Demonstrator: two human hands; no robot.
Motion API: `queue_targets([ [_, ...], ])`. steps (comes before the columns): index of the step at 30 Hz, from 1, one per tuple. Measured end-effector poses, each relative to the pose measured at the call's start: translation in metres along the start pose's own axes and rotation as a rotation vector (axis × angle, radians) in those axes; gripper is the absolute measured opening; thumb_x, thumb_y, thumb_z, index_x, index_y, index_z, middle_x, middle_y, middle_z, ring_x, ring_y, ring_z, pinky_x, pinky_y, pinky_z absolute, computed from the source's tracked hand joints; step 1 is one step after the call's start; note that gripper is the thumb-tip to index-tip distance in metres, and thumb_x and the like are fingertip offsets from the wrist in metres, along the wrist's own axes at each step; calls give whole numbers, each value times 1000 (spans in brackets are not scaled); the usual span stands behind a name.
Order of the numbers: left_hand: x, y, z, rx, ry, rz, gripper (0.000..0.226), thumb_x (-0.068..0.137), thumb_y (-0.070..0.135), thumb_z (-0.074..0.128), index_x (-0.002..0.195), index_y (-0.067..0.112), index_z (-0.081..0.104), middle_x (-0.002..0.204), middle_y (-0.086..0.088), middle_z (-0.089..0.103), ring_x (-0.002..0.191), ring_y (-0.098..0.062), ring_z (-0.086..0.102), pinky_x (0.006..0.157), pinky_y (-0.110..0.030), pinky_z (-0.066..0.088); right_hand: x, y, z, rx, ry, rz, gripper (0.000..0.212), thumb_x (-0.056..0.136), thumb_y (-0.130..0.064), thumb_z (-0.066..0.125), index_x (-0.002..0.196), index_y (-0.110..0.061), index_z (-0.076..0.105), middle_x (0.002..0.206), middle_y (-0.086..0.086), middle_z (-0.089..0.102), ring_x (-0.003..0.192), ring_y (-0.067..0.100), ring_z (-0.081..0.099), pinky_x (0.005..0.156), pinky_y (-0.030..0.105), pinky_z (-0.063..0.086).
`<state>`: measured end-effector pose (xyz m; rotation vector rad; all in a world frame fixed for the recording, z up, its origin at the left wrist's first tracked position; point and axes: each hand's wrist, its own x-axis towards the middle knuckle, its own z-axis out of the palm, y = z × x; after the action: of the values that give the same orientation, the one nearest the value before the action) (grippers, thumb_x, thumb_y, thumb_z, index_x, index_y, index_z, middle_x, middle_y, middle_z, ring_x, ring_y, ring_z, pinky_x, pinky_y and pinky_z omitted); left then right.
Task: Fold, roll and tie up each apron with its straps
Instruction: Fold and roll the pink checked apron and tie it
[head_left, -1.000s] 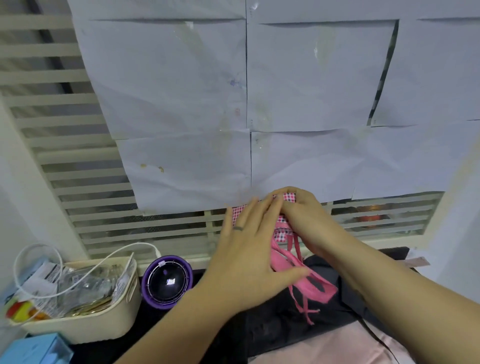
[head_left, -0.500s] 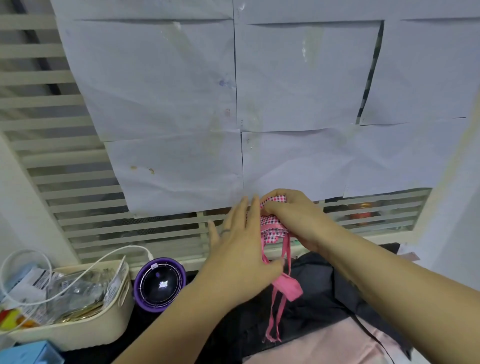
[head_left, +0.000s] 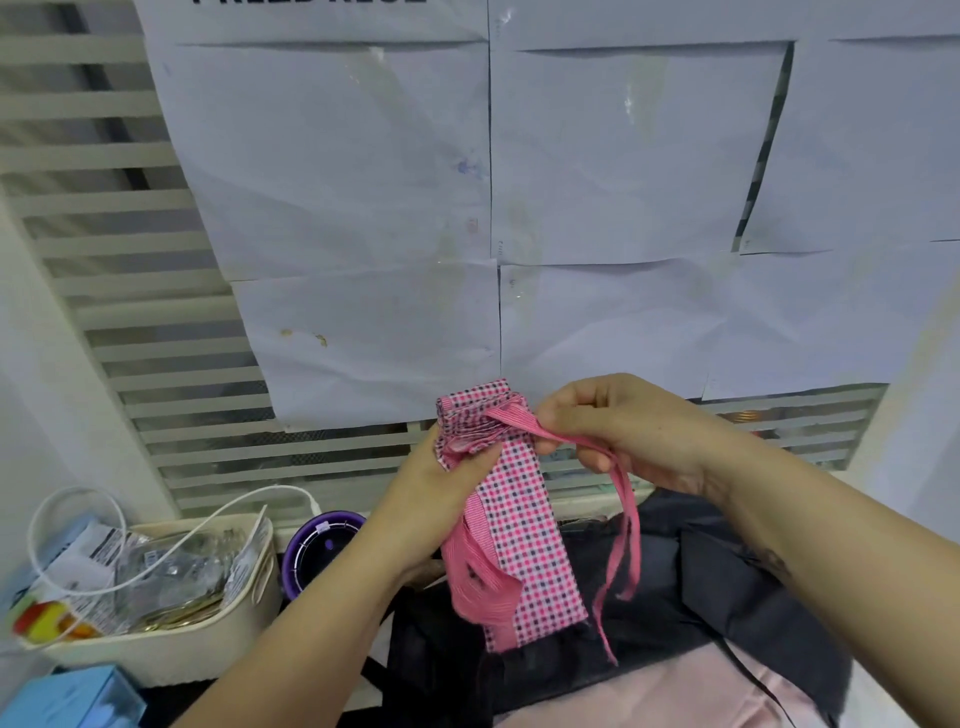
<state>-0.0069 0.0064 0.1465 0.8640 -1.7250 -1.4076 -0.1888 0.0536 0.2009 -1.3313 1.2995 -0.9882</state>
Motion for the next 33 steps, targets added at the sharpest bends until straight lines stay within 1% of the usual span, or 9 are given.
queue_targets([
  [3,1,-4,1,23,9,-10,33,84,36,60,113,22,65,105,3,72,98,-16,68,94,-40,50,-2,-1,2,-7,-6,-39,12,88,-1,61,97,-9,57,66,4,65,40,8,43,41,16,35],
  [7,0,-5,3,-3,24,20,33,82,37,56,108,19,66,98,2,73,91,-15,68,84,-32,50,-9,-7,5,-282,-10,-158,22,86,-5,67,103,-17,60,71,3,61,54,11,52,57,21,45],
  [11,0,-3,4,69,36,84,17,88,19,61,101,30,66,92,13,73,86,-6,69,75,-22,49,-11,-14,6,-531,42,-234,23,78,-10,77,96,-20,65,66,-8,59,59,7,52,61,26,43],
  [14,-1,-2,6,104,110,176,34,83,8,69,102,35,61,92,18,72,89,-4,68,72,-13,49,-8,-15,5,-624,98,-253,21,78,-18,78,95,-22,66,61,-10,53,55,6,49,60,27,43],
  [19,-10,-2,1,373,128,390,80,84,11,70,122,68,28,110,25,57,98,8,59,82,-9,47,-14,-27,-6,-663,53,-216,6,87,-23,69,82,-22,70,48,-18,53,44,-1,46,47,8,33],
  [22,-9,-3,1,633,71,552,60,85,23,60,124,60,33,115,35,45,106,11,50,87,-6,38,-14,-35,-11,-715,-31,-181,16,89,-27,65,74,-24,70,58,-14,62,53,-4,51,57,8,37],
  [26,-6,-3,1,650,8,595,38,85,30,58,115,48,46,113,24,48,106,4,51,87,-6,36,-9,-34,-10,-741,-18,-228,14,85,-32,68,75,-24,73,77,6,71,66,12,56,65,33,47],
  [30,-10,-3,-1,669,27,620,33,82,27,50,108,47,47,111,25,44,100,2,51,82,-9,40,-14,-33,-11,-647,-31,-246,13,85,-22,69,74,-16,71,66,-4,71,60,4,63,61,16,48],
  [33,-11,2,-4,688,76,630,37,81,27,50,110,49,46,110,26,43,98,4,51,80,-8,39,-15,-28,-15,-606,-22,-251,8,83,-23,71,77,-21,73,70,-5,72,59,6,58,61,21,48],
])
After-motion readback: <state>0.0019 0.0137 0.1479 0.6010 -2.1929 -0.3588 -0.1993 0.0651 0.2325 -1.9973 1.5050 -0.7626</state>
